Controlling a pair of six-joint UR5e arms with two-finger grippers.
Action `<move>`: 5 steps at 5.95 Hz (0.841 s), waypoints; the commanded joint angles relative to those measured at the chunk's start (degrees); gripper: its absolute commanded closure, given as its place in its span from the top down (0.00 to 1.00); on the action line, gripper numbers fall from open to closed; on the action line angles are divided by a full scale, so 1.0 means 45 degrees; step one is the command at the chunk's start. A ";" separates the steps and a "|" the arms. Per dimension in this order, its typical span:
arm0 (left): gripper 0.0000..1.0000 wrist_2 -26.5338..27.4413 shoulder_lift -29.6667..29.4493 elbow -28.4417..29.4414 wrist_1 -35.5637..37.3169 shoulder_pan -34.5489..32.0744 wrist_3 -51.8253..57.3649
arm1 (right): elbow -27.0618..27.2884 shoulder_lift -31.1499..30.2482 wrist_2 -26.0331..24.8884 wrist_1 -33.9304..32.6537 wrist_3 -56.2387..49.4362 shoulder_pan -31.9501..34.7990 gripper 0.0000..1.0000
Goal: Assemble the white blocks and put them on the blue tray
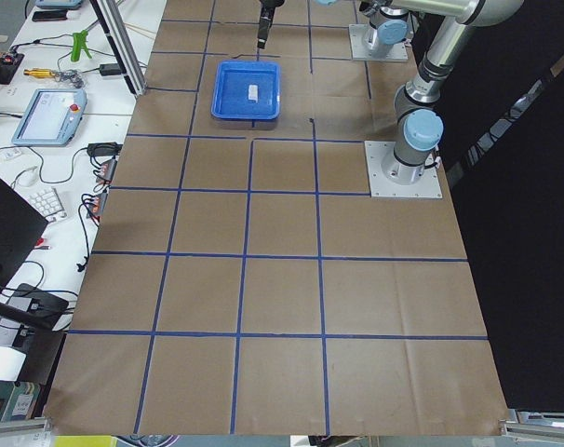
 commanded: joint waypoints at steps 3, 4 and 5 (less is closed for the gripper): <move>0.99 0.0004 0.0026 0.0000 0.0005 0.0000 0.0019 | 0.0021 0.0012 0.0000 0.0000 -0.0085 -0.0019 1.00; 0.99 0.0003 0.0026 0.0000 0.0006 0.0000 0.0019 | 0.0021 0.0012 0.0000 0.0000 -0.0104 -0.0019 1.00; 0.99 -0.0016 -0.0013 0.0000 0.0006 0.0000 0.0019 | 0.0021 0.0012 0.0000 0.0000 -0.0104 -0.0019 1.00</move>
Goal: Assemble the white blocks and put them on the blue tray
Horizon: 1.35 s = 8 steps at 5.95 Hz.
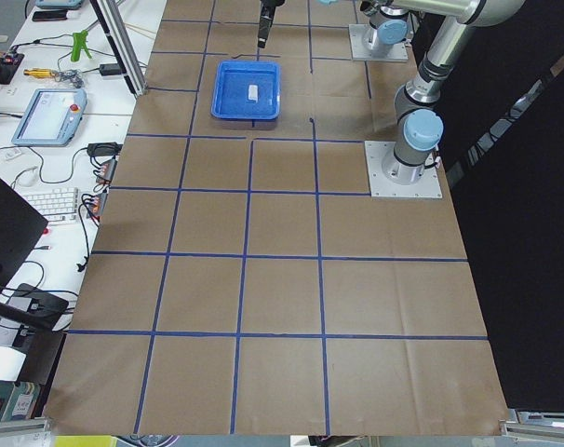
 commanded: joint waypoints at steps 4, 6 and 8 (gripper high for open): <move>0.99 -0.0015 -0.0066 0.0039 0.0020 0.0000 0.0000 | -0.0077 -0.0020 -0.0039 0.0000 -0.0006 -0.0020 1.00; 0.99 -0.0016 -0.0067 0.0019 0.0021 0.0000 0.0000 | -0.0117 -0.0020 -0.0213 0.0000 -0.0025 0.0000 1.00; 0.99 0.0004 -0.0047 0.0019 0.0021 0.0019 -0.0019 | -0.0039 0.0000 -0.0235 -0.0215 -0.0045 -0.0020 1.00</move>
